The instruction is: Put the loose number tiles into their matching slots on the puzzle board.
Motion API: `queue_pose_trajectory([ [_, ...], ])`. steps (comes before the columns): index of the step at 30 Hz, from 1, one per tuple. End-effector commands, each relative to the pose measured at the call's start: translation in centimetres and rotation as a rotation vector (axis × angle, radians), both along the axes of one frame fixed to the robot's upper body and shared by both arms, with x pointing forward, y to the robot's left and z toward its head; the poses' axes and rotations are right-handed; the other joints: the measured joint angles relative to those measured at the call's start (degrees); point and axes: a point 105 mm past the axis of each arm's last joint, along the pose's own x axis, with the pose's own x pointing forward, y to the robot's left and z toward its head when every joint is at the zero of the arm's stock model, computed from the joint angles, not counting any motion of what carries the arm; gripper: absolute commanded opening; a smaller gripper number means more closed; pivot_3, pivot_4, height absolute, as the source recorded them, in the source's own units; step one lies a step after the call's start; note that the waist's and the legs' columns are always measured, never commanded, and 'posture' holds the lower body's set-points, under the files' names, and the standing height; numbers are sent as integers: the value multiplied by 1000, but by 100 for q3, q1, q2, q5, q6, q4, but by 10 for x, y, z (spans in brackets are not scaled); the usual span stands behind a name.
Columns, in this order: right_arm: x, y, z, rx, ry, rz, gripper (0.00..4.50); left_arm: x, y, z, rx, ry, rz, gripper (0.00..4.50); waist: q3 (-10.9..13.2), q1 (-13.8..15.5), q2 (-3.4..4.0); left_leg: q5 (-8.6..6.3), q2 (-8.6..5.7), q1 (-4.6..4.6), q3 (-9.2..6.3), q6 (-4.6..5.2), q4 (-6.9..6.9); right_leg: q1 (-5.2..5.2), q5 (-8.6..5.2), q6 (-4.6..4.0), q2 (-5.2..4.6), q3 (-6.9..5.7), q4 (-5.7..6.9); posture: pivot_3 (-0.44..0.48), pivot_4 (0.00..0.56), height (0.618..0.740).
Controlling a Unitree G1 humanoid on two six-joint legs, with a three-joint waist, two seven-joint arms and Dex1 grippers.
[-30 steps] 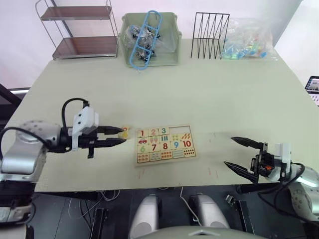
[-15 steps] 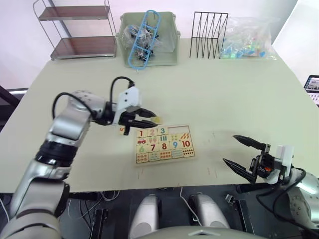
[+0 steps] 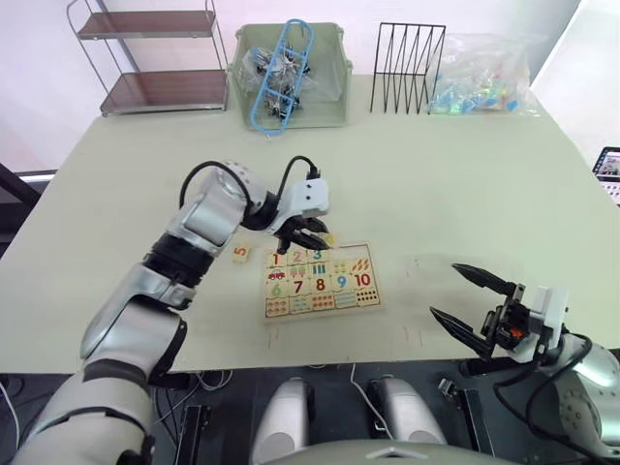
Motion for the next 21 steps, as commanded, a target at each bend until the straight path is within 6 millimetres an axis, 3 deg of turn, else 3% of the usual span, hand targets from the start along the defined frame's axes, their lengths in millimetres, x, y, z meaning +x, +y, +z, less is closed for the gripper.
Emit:
queue_pose_trajectory([
  [1,-3,3,9,-1,-50,-1,4500,3,-6,3,38,-16,15,984,0,-5,0,0,0,0,0,0,0,0,0,0,0,0,0,0,150,739],
  [21,-2,3,8,3,-44,-3,4500,-4,-21,-4,94,31,31,984,0,-5,0,0,1,1,-3,0,0,-1,0,-1,2,0,3,0,150,739],
])
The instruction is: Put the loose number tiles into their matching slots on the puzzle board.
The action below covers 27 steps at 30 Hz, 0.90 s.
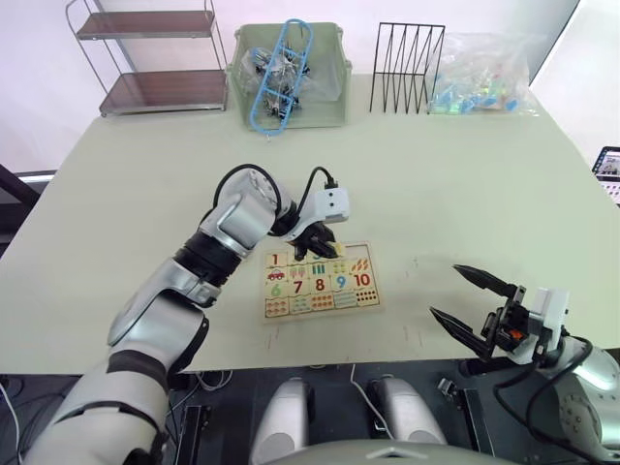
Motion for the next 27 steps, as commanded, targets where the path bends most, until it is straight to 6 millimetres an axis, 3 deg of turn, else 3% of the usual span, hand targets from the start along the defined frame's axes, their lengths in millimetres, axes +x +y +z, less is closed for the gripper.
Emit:
queue_pose_trajectory([
  [1,-2,4,10,1,-52,16,4500,0,-5,11,18,-52,-44,984,0,3,0,0,0,0,-1,0,0,0,0,0,0,0,1,0,150,739],
  [27,2,7,6,14,-62,7,4500,3,-7,5,45,-62,-37,984,0,5,0,0,0,0,0,0,1,0,1,0,0,1,1,0,150,739],
])
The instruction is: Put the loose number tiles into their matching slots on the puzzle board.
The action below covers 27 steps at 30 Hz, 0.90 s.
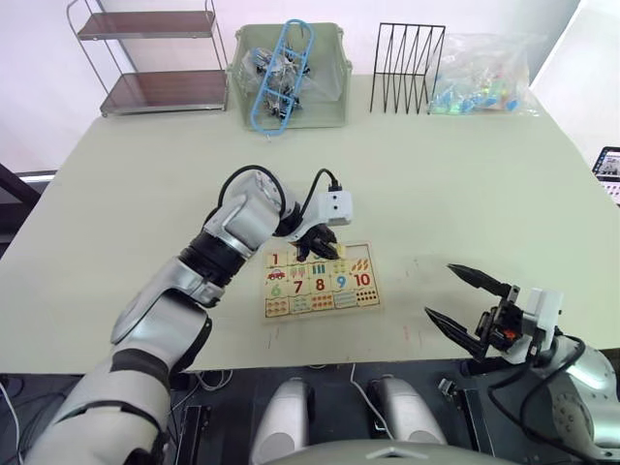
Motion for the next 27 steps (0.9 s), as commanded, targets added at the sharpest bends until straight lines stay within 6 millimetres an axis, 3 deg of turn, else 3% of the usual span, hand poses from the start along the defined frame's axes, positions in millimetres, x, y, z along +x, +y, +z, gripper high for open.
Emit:
queue_pose_trajectory([
  [1,0,0,5,7,-31,-7,4500,1,-4,8,6,-36,-23,984,0,0,0,0,0,0,0,0,0,0,0,0,0,0,0,0,150,739],
  [19,1,-1,2,6,-26,-12,4500,-4,-2,11,7,-18,-42,984,0,-2,0,0,0,0,0,0,0,0,0,-1,0,0,1,0,150,739],
  [20,1,-1,1,6,-25,-13,4500,-4,-2,13,2,-15,-41,2035,0,-2,0,0,0,0,0,0,0,0,0,-1,0,0,1,0,150,739],
  [21,1,-1,1,6,-24,-13,4500,-4,-2,15,-4,-12,-39,2262,0,-2,0,0,0,0,0,0,0,0,0,-1,0,0,1,0,150,739],
  [24,2,-1,0,7,-23,-13,4500,-3,0,19,-7,-21,-34,3782,0,-2,0,0,0,0,0,0,0,0,0,-1,0,0,1,0,150,739],
  [26,2,-1,0,8,-23,-14,4500,-1,0,21,-18,-29,-30,4446,0,-1,0,0,0,0,0,0,0,0,0,-1,0,0,1,0,150,739],
  [27,2,-1,0,8,-23,-14,4500,0,-1,22,-24,-37,-29,4446,0,-1,0,0,0,0,-1,0,0,0,0,-1,0,0,1,0,150,739],
])
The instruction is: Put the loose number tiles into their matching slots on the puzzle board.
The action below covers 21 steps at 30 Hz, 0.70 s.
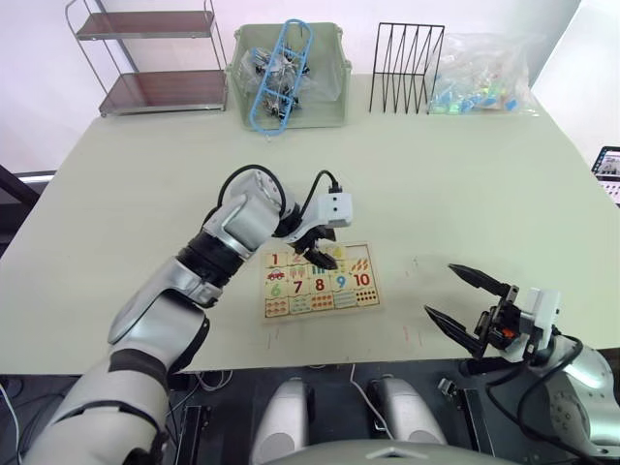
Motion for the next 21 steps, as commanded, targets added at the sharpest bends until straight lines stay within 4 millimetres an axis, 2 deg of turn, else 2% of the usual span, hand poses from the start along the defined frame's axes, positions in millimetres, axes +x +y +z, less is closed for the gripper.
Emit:
queue_pose_trajectory([
  [1,0,1,7,6,-44,2,4500,5,-6,22,-45,-65,-15,4446,0,0,0,0,0,0,0,0,0,0,0,0,0,0,0,0,150,739],
  [7,0,2,6,5,-43,1,4500,7,-9,34,-118,-28,19,4446,0,0,0,0,0,-1,0,0,0,0,0,0,0,-1,0,0,150,739],
  [13,1,1,6,5,-41,-1,4500,21,-2,47,-216,-3,83,4446,0,-9,0,0,0,2,0,0,0,0,0,0,1,-1,2,0,150,739],
  [18,1,1,6,3,-40,1,4500,35,7,42,-245,-34,135,4446,0,-4,0,0,0,-1,0,0,1,-1,1,0,1,-1,1,0,150,739],
  [21,0,1,6,2,-39,2,4500,36,7,39,-291,-38,130,4446,0,-1,0,0,0,-3,-1,0,1,-1,1,0,0,-2,0,0,150,739],
])
